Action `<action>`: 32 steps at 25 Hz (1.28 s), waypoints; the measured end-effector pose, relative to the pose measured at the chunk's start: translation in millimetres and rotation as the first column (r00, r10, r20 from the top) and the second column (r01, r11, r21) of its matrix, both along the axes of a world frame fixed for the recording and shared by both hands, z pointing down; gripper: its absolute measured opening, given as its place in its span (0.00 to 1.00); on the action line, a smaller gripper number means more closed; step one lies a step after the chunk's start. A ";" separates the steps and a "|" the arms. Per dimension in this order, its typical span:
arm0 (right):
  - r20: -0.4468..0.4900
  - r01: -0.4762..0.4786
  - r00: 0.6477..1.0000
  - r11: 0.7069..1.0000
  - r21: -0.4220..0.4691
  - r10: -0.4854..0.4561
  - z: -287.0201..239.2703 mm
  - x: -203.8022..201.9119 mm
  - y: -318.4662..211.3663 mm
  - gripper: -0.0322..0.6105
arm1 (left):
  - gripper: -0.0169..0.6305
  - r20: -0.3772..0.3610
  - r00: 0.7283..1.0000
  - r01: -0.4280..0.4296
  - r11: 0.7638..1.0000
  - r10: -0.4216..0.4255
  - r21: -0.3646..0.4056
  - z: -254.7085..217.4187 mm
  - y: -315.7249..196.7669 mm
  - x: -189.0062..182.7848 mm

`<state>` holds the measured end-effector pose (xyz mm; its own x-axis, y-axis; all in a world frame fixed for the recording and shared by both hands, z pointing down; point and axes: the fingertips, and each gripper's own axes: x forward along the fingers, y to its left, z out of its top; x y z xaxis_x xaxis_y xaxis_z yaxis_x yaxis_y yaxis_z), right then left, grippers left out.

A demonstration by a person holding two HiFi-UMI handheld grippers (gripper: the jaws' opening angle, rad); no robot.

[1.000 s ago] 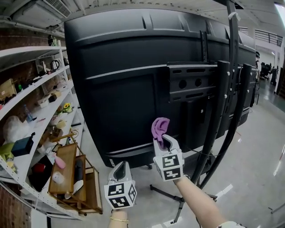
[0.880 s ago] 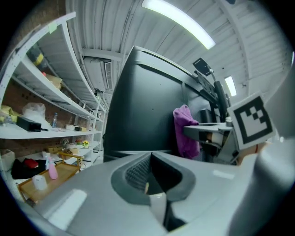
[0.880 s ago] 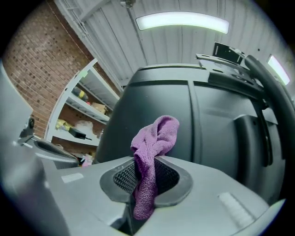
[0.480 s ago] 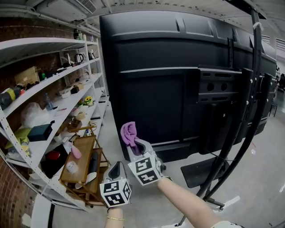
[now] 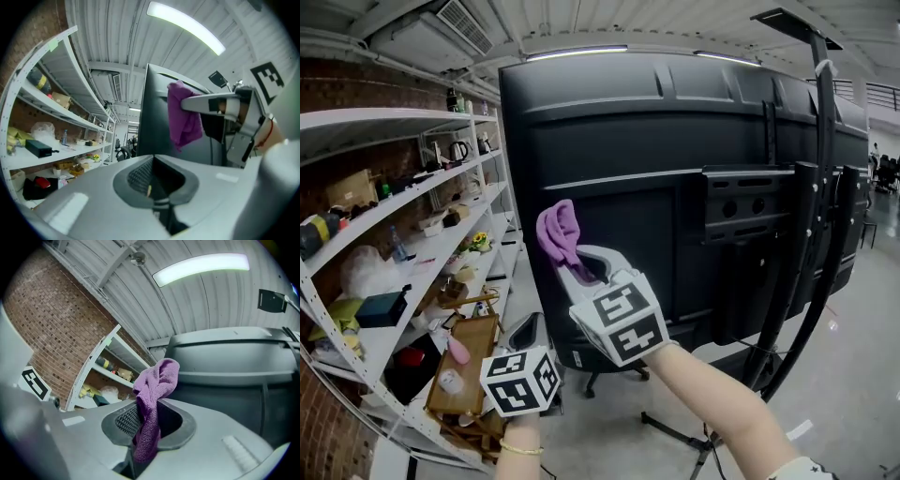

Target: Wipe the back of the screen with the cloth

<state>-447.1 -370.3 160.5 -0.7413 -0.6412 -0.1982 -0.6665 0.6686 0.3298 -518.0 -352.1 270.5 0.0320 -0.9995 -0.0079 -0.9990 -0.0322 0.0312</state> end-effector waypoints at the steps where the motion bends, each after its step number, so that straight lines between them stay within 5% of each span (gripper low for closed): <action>1: 0.015 0.014 1.000 1.000 0.003 -0.014 -26.7 1.8 -3.0 0.15 | 0.04 -0.004 1.000 -0.015 1.000 0.015 0.008 -21.9 -7.3 0.4; 6: 0.114 0.107 0.988 0.994 -0.031 -0.103 -130.8 -5.5 -19.8 0.15 | 0.04 -0.018 0.999 -0.044 0.996 0.045 0.078 -117.3 -38.0 1.3; 12: 0.084 0.007 0.996 1.000 -0.012 -0.005 -178.5 -5.3 -48.4 0.15 | 0.04 0.023 0.999 -0.044 0.994 0.042 0.098 -160.4 -53.9 12.4; 19: 0.132 -0.181 0.974 0.983 -0.020 0.182 -212.4 114.9 -90.8 0.15 | 0.04 0.041 0.990 -0.137 0.981 0.132 0.135 -195.2 -67.1 59.2; 22: 0.161 -0.313 0.935 0.949 -0.036 0.314 -226.7 180.8 -103.1 0.15 | 0.04 0.039 0.980 -0.199 0.971 0.196 0.130 -201.4 -79.6 95.4; 26: 0.153 -0.512 0.842 0.856 -0.073 0.517 -229.1 260.1 -115.9 0.15 | 0.04 0.062 0.962 -0.272 0.954 0.266 0.123 -203.4 -85.6 140.4; 32: 0.149 -0.640 0.744 0.759 -0.122 0.651 -216.0 325.8 -126.8 0.15 | 0.04 0.084 0.948 -0.314 0.945 0.307 0.090 -192.7 -91.1 173.6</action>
<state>-121.3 -497.0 -55.5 -0.1036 -0.9686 -0.2262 -0.9871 0.0722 0.1427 -344.3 -443.2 77.7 0.3448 -0.9339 -0.0949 -0.9385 -0.3409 -0.0553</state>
